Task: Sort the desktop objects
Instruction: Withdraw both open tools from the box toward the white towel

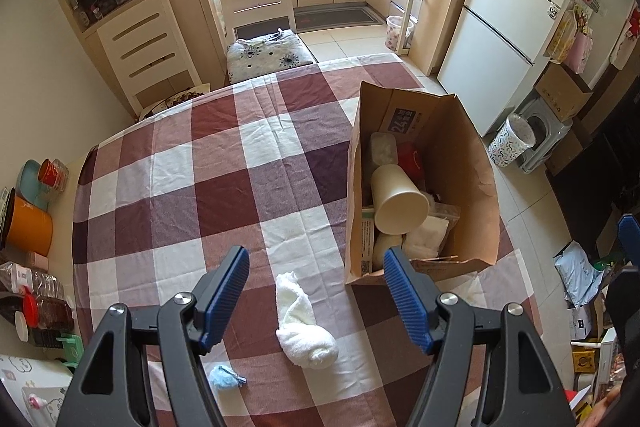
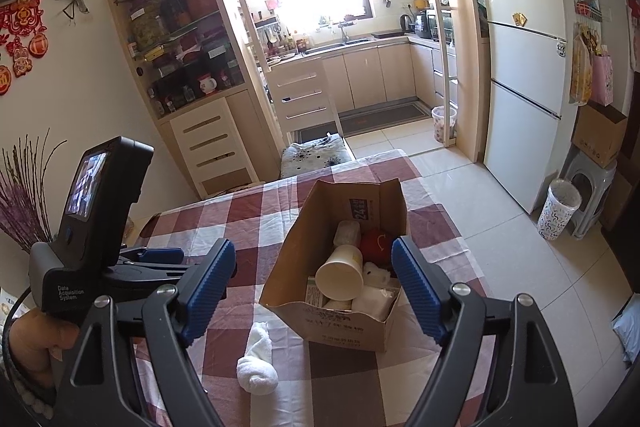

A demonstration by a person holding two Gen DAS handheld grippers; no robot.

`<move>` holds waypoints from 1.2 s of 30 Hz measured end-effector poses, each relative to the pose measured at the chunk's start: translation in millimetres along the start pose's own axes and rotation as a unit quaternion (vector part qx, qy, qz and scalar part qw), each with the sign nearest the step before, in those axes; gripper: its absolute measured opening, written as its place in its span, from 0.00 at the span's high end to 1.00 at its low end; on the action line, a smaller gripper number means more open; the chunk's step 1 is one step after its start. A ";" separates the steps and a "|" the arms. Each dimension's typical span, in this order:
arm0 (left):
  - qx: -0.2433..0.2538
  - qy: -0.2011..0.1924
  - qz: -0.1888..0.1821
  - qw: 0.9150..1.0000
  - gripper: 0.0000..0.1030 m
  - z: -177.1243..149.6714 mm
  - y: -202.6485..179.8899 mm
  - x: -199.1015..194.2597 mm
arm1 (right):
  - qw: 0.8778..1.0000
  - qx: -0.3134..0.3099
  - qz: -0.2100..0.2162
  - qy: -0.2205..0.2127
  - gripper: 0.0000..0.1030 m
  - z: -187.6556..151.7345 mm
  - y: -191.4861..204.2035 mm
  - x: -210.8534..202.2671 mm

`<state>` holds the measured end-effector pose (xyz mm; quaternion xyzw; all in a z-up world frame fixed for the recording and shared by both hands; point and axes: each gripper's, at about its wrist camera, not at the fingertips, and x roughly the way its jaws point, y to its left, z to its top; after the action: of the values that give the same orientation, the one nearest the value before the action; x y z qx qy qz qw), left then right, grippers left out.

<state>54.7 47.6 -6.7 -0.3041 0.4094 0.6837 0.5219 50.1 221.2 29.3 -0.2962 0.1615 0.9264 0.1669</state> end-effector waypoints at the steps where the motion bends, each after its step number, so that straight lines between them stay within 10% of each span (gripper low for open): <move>1: 0.000 0.000 0.000 1.000 0.30 -0.8 0.2 -0.3 | 1.000 0.000 0.001 0.000 0.20 -0.7 1.1 -1.1; 36: -0.019 0.034 0.007 0.999 0.30 -73.3 17.7 -3.7 | 0.999 -0.023 0.021 0.026 0.19 -44.6 21.2 -23.0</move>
<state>37.9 -20.5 -34.5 -0.3342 0.4157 0.6842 0.4974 81.3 179.7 12.9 -0.3209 0.1507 0.9251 0.1362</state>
